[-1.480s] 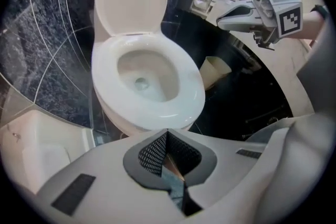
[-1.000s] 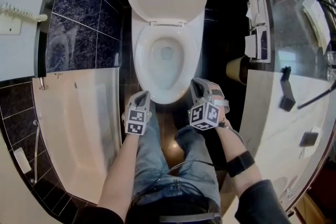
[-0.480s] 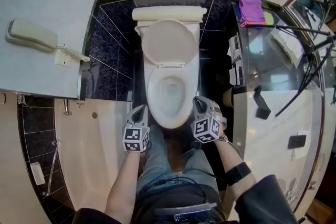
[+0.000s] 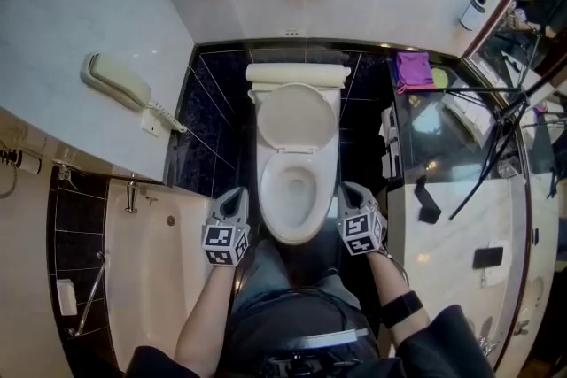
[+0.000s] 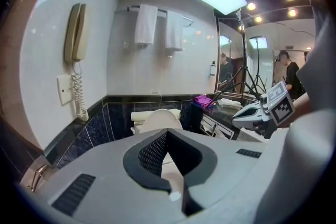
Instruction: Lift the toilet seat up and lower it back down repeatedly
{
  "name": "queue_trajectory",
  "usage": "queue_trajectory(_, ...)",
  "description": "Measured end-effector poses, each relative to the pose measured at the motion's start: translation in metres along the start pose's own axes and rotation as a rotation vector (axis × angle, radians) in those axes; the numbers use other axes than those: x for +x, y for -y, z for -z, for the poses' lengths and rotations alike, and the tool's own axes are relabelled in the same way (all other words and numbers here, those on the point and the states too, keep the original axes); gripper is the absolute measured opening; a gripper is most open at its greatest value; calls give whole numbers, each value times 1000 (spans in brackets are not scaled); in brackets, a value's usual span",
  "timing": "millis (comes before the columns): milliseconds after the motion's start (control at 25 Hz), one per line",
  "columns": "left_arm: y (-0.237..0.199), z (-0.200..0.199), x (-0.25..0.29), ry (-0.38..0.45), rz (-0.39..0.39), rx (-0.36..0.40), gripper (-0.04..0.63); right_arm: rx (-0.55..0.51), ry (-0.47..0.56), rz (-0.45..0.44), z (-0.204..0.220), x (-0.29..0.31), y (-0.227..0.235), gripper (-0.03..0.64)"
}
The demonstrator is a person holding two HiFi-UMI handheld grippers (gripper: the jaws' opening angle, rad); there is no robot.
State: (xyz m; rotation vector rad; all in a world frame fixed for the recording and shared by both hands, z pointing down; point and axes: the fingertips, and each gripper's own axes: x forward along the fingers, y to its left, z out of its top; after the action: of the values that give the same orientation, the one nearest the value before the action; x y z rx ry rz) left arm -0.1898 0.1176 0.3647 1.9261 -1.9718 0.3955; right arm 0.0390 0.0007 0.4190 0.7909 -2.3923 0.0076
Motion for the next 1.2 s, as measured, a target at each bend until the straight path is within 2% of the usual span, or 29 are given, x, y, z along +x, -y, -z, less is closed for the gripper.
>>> queue_trajectory(320, -1, -29, -19, 46, 6, -14, 0, 96, 37, 41, -22, -28, 17, 29)
queue_trajectory(960, 5, -39, -15, 70, -7, 38, 0, 111, 32, 24, -20, -19, 17, 31)
queue_trajectory(1080, 1, -36, -11, 65, -10, 34, 0, 171, 31, 24, -17, -13, 20, 31)
queue_trajectory(1200, -2, -31, -6, 53, -10, 39, 0, 310, 22, 18, -1, -3, 23, 43)
